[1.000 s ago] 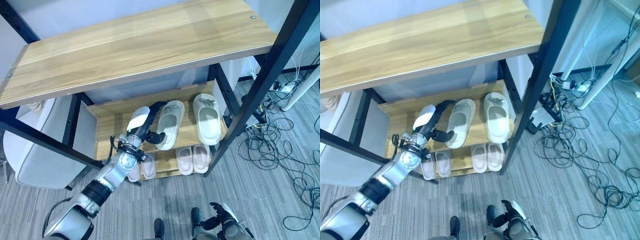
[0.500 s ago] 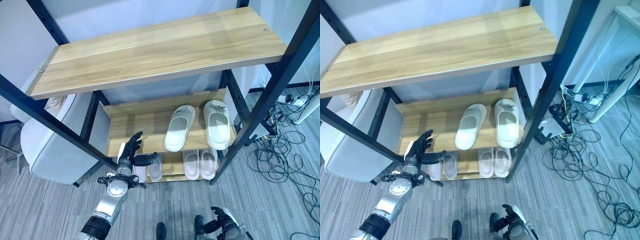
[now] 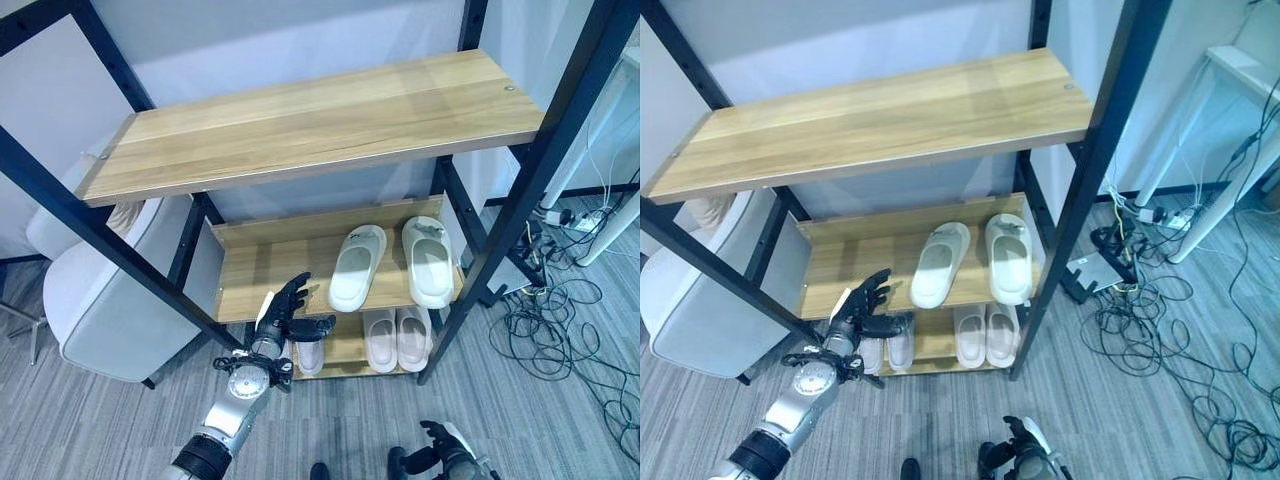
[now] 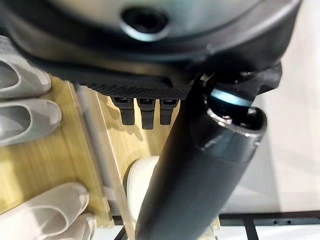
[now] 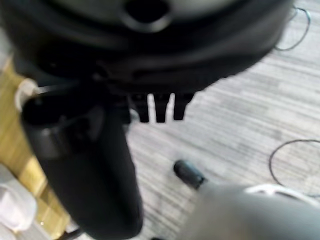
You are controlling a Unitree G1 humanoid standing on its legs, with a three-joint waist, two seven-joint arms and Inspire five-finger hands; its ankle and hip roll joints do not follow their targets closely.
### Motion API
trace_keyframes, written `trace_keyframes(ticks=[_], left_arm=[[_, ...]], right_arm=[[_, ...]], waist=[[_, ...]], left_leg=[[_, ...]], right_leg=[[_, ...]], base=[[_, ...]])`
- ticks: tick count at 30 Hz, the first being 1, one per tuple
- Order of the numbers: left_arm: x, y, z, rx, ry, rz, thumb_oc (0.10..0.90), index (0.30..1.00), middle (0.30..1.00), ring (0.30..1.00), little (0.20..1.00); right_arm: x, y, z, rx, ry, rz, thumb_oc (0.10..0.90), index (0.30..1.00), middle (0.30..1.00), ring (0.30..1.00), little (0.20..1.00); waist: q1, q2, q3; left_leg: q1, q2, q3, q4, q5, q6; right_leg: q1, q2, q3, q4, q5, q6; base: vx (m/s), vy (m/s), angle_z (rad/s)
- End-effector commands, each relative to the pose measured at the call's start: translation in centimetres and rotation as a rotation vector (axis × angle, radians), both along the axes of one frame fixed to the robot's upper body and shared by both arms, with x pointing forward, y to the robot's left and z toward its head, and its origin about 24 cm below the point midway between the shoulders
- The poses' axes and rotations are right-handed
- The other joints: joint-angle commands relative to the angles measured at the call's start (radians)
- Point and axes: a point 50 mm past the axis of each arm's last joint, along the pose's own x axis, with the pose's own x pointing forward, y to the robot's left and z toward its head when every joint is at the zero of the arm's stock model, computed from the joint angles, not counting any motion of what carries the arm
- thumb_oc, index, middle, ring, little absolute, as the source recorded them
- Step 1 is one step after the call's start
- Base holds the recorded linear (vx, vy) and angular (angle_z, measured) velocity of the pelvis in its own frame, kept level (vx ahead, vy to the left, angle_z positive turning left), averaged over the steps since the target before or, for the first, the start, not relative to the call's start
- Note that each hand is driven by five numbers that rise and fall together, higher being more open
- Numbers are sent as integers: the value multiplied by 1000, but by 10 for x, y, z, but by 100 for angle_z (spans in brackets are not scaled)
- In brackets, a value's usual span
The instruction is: Arrange the slippers neatly on the shoe rack.
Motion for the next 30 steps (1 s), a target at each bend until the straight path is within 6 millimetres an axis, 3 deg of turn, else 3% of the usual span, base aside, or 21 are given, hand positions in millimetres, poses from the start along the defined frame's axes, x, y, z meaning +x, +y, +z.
trace_keyframes(ticks=[1,11,30], left_arm=[[32,-19,48,-35,-229,-56,800,900,900,900,900],[35,-40,48,-42,-213,-128,800,900,900,900,900],[44,-72,72,-57,-289,-218,800,900,900,900,900]], right_arm=[[-8,9,-4,13,8,4,800,900,900,900,900],[-2,4,-2,2,-2,-12,800,900,900,900,900],[0,4,-1,-7,-14,-11,800,900,900,900,900]], waist=[[0,-31,-41],[-14,-24,-25],[-37,-4,-19]], left_leg=[[-52,-25,20,2,-33,-10],[-71,-25,21,2,-30,-9],[-85,-27,32,2,-30,-7]], right_leg=[[-1,-46,-17,13,-128,96],[-26,-45,-7,13,-121,99],[-49,-45,11,13,-118,98]], base=[[0,0,0],[0,0,0],[2,-1,-2]])
